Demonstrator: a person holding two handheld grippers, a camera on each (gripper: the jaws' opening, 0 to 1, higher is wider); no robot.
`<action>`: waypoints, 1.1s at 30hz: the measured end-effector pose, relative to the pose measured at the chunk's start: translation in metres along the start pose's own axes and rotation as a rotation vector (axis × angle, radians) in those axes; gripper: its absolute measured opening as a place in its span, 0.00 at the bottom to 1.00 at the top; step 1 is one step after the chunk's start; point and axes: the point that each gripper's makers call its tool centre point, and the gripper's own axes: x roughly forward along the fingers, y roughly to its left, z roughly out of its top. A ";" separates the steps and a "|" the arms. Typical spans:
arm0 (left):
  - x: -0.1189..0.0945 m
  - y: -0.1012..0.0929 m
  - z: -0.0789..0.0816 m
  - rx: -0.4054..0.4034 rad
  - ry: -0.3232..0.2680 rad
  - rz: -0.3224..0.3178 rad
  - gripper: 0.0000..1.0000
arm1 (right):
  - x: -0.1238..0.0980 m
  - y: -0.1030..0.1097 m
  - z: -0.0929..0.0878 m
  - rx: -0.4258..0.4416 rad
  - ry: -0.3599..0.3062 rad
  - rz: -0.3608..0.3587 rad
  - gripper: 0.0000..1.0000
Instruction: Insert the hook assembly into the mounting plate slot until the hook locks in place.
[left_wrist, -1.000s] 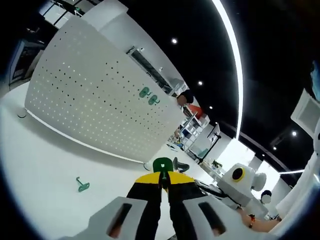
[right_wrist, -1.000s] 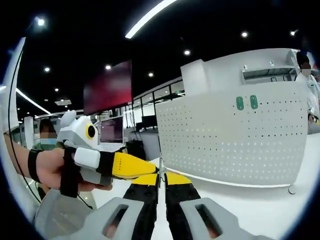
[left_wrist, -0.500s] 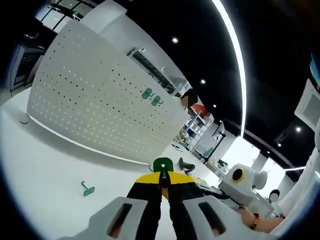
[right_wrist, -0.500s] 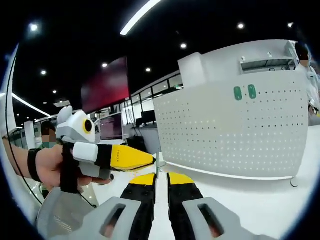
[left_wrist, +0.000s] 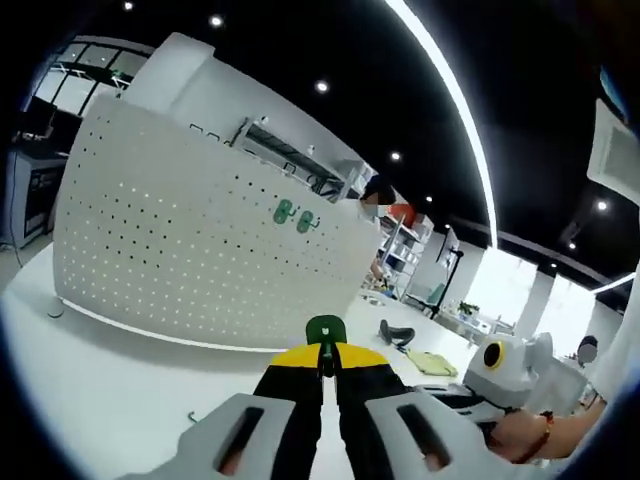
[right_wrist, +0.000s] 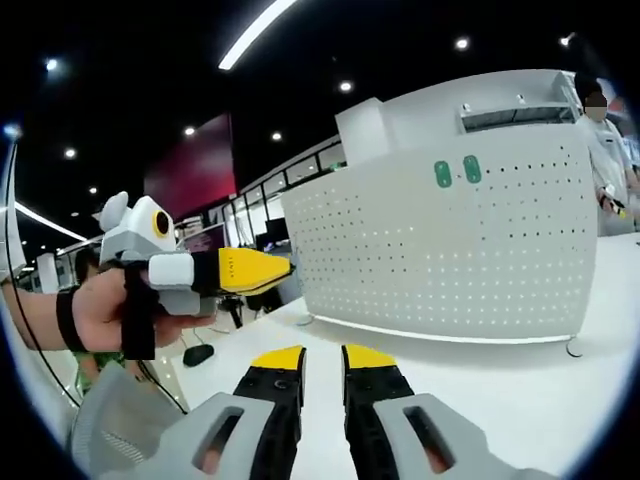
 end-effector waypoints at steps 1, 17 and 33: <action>0.002 0.001 0.001 0.010 -0.004 0.005 0.03 | -0.001 -0.002 -0.001 0.003 0.005 -0.005 0.14; 0.040 0.015 0.021 0.119 -0.034 0.064 0.03 | -0.011 -0.018 -0.016 0.046 0.044 -0.009 0.21; 0.068 0.026 0.053 0.269 -0.092 0.154 0.03 | -0.023 -0.031 -0.015 0.050 0.035 -0.029 0.23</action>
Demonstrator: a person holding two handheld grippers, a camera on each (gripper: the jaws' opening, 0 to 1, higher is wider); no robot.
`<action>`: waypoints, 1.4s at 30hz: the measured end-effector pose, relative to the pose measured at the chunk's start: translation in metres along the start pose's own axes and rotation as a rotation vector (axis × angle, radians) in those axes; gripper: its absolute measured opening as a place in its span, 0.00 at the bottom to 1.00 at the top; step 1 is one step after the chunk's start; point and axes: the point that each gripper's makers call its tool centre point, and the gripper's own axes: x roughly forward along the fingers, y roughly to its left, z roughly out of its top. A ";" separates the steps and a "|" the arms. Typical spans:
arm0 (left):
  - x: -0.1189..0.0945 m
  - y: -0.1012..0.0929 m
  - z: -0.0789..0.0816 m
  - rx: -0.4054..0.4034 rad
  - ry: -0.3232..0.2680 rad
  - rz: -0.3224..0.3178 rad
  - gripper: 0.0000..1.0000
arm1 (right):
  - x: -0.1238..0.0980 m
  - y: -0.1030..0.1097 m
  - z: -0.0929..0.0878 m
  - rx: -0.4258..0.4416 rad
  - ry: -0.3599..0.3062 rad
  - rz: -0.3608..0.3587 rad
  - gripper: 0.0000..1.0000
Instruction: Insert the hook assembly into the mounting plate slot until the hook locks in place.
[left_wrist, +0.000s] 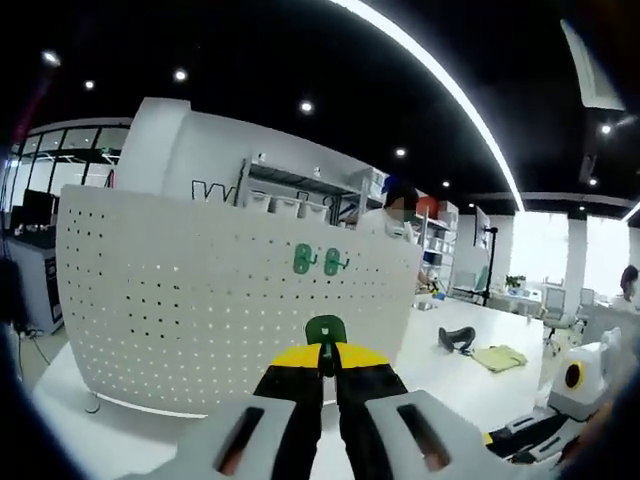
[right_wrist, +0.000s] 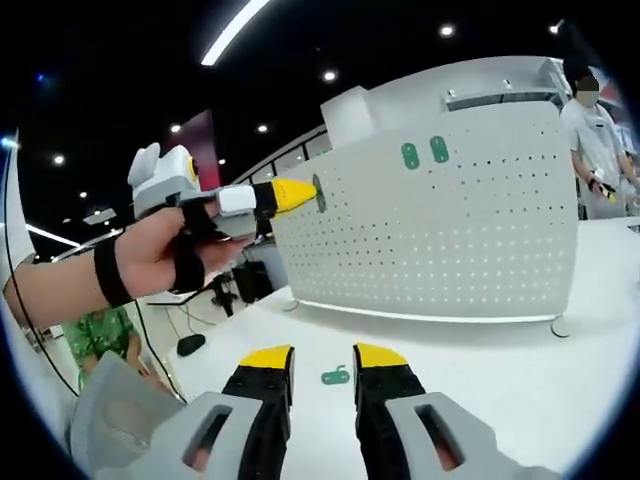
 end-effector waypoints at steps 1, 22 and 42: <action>0.001 0.001 0.002 0.007 -0.005 0.013 0.03 | -0.001 -0.001 0.000 0.003 -0.002 -0.001 0.23; 0.042 0.019 0.029 0.139 -0.041 0.168 0.03 | -0.010 -0.003 -0.004 0.011 0.011 -0.008 0.26; 0.076 0.030 0.040 0.204 -0.038 0.233 0.03 | -0.017 0.000 -0.001 -0.056 -0.003 0.002 0.43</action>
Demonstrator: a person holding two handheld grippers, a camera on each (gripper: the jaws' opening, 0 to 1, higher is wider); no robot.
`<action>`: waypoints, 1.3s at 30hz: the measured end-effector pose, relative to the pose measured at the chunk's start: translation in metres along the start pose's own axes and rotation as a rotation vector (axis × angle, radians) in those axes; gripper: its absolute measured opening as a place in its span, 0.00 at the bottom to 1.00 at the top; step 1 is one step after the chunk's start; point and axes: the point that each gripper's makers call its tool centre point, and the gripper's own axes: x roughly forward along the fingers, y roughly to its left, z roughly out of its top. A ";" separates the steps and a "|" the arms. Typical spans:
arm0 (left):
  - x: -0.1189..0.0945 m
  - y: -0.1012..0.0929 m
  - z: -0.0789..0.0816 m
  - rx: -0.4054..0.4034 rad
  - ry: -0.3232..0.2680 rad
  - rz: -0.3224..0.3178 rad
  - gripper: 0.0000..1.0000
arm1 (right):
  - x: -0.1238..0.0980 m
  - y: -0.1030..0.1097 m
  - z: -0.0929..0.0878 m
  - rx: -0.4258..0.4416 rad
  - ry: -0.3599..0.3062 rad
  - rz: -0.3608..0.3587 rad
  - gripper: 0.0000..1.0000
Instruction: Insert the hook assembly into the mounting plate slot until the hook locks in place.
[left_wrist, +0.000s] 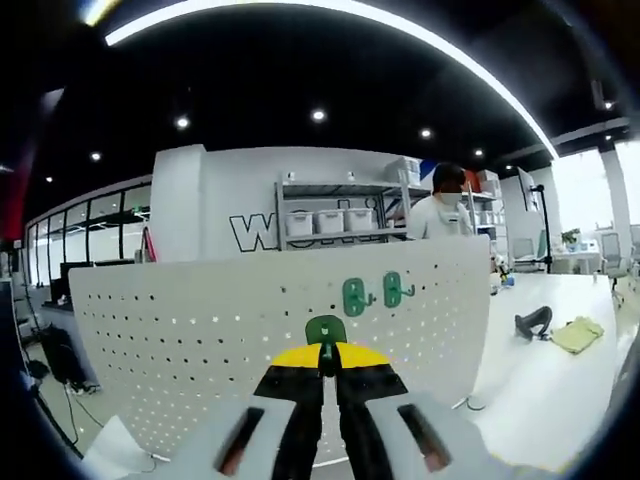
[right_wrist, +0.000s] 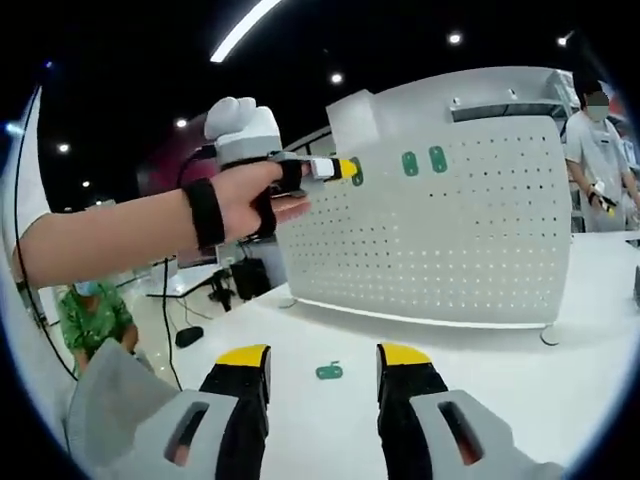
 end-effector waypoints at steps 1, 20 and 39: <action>0.002 -0.002 0.002 0.033 -0.004 -0.002 0.03 | -0.001 -0.001 -0.001 0.003 0.002 -0.002 0.43; 0.032 0.006 0.001 0.054 0.026 0.074 0.03 | -0.006 -0.010 -0.002 0.040 -0.015 -0.028 0.43; 0.065 0.013 0.011 0.070 0.019 0.116 0.03 | -0.015 -0.022 -0.004 0.051 -0.009 -0.056 0.43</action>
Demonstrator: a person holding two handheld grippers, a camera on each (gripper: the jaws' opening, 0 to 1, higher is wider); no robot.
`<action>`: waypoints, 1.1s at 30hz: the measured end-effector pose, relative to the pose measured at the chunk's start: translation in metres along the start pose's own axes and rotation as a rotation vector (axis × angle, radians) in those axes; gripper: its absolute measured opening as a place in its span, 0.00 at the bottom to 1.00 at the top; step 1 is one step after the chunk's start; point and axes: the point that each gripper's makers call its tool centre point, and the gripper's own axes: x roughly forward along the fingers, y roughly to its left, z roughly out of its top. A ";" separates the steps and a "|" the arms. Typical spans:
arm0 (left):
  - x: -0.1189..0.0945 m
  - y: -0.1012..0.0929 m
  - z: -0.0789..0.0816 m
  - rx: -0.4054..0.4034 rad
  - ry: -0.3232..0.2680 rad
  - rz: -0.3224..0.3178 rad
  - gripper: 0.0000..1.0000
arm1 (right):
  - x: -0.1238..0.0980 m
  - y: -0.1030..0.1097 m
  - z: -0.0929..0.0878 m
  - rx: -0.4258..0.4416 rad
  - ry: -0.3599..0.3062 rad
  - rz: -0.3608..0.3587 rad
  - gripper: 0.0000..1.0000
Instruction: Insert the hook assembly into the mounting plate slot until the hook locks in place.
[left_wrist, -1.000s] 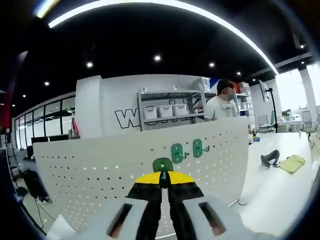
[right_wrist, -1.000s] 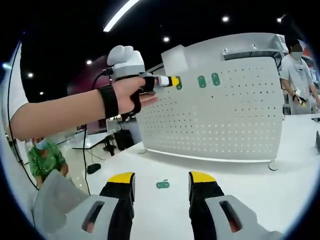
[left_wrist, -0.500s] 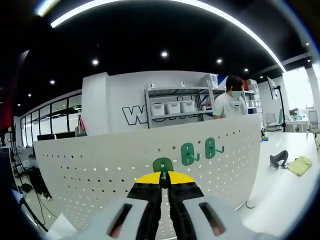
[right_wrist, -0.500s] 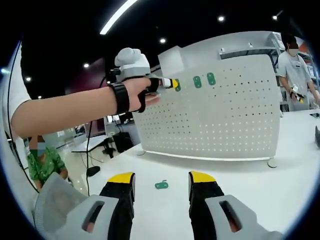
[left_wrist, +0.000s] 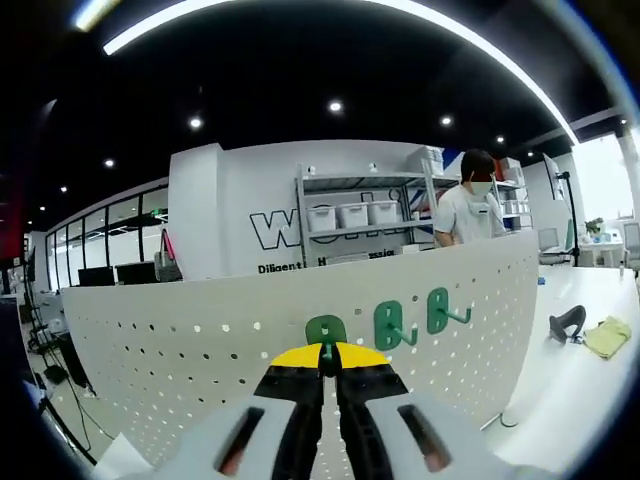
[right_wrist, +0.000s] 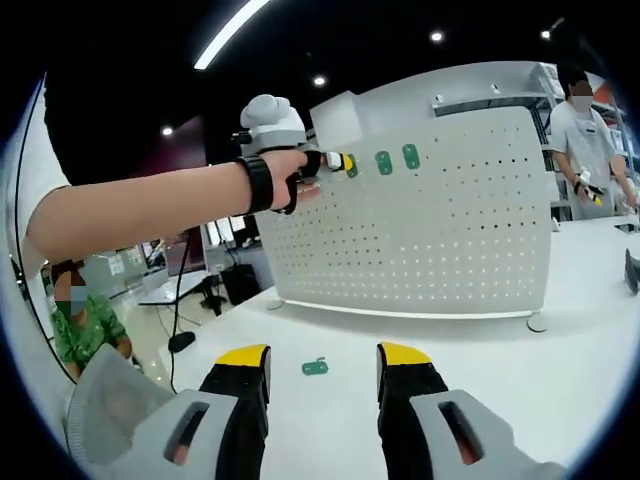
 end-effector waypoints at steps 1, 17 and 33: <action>0.002 0.001 0.000 -0.007 0.004 0.000 0.03 | 0.000 -0.001 0.000 0.000 0.002 -0.002 0.43; 0.018 0.004 -0.001 0.007 0.022 0.006 0.03 | -0.005 -0.010 0.001 0.021 -0.007 -0.031 0.42; 0.028 0.002 -0.007 0.004 0.066 0.025 0.04 | -0.007 -0.015 -0.002 0.035 -0.004 -0.047 0.41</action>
